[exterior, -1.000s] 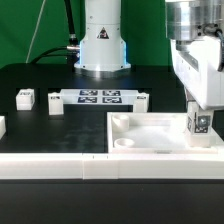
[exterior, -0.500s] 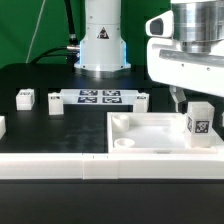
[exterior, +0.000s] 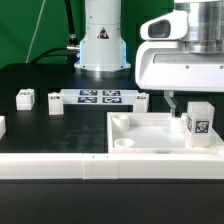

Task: Assemble one leg

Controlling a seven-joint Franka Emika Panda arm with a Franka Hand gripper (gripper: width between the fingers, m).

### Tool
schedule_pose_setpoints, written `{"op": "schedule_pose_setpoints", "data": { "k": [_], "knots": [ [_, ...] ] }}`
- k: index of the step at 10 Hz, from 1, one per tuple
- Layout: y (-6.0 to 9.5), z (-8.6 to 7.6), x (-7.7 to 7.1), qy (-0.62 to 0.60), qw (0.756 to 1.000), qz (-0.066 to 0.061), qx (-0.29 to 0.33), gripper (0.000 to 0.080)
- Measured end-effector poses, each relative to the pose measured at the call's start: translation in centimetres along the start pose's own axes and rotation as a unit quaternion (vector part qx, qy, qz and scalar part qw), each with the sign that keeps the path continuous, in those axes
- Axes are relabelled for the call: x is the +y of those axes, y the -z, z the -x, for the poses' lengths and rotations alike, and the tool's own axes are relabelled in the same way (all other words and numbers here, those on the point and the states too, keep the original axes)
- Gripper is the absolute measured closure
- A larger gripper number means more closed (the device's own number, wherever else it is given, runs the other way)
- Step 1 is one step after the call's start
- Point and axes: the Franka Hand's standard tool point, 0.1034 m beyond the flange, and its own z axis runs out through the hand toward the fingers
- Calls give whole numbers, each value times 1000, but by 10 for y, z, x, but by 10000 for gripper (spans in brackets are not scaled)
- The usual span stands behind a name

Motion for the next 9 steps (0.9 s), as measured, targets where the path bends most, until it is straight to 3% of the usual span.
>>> {"op": "schedule_pose_setpoints", "data": {
  "k": [3, 4, 5, 7, 9],
  "knots": [
    [1, -2, 3, 110, 994, 11, 6, 150],
    [1, -2, 3, 110, 994, 11, 6, 273],
    [1, -2, 3, 109, 994, 11, 6, 273],
    [0, -3, 6, 108, 994, 13, 5, 507],
    [0, -3, 6, 103, 995, 12, 5, 507]
  ]
}}
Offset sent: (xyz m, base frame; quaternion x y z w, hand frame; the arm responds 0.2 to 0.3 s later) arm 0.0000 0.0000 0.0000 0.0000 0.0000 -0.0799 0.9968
